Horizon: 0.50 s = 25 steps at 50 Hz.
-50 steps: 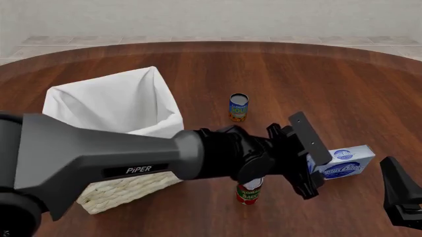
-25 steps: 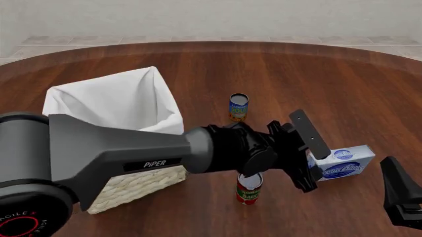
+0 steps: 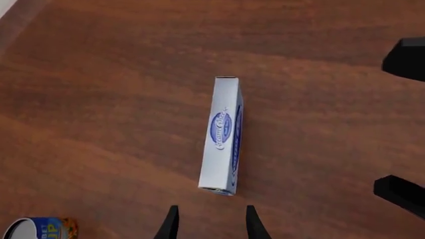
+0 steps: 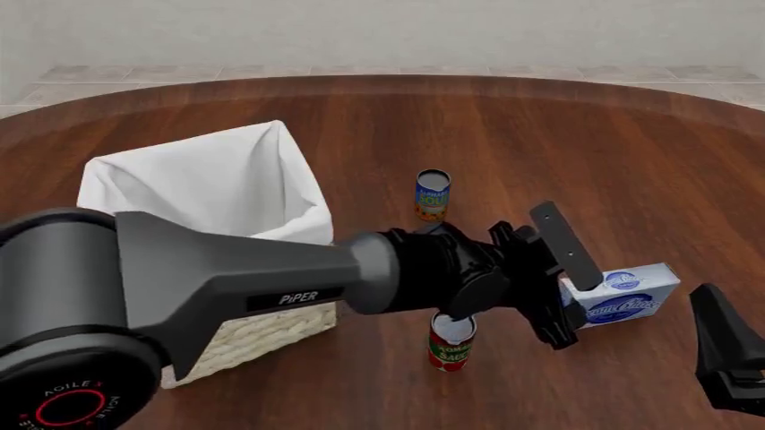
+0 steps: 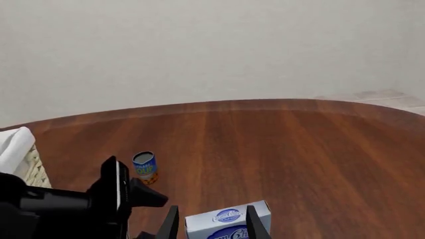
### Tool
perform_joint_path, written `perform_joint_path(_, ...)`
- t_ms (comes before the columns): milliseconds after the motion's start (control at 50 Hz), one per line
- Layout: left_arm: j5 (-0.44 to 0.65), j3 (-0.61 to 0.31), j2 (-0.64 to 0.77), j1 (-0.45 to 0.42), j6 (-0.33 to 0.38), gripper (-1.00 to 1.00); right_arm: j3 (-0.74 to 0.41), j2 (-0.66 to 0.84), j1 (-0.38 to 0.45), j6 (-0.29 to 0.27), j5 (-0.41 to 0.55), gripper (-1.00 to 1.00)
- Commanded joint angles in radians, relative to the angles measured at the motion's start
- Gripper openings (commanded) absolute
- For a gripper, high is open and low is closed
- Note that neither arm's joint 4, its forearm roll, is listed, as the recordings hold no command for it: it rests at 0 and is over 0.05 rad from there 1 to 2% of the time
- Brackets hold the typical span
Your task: Pick up the cream cheese box, and put it in the basket.
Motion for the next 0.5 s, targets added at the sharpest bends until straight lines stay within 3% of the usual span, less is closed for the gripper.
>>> perform_joint_path(20,0.013,-0.027,0.023,0.003,0.005,1.0,0.0,0.0,-0.001,0.003,0.0,1.0)
perform_joint_path(500,0.046,-0.087,0.067,0.005,0.012,1.0,0.0,0.0,-0.002,0.009,0.0,1.0)
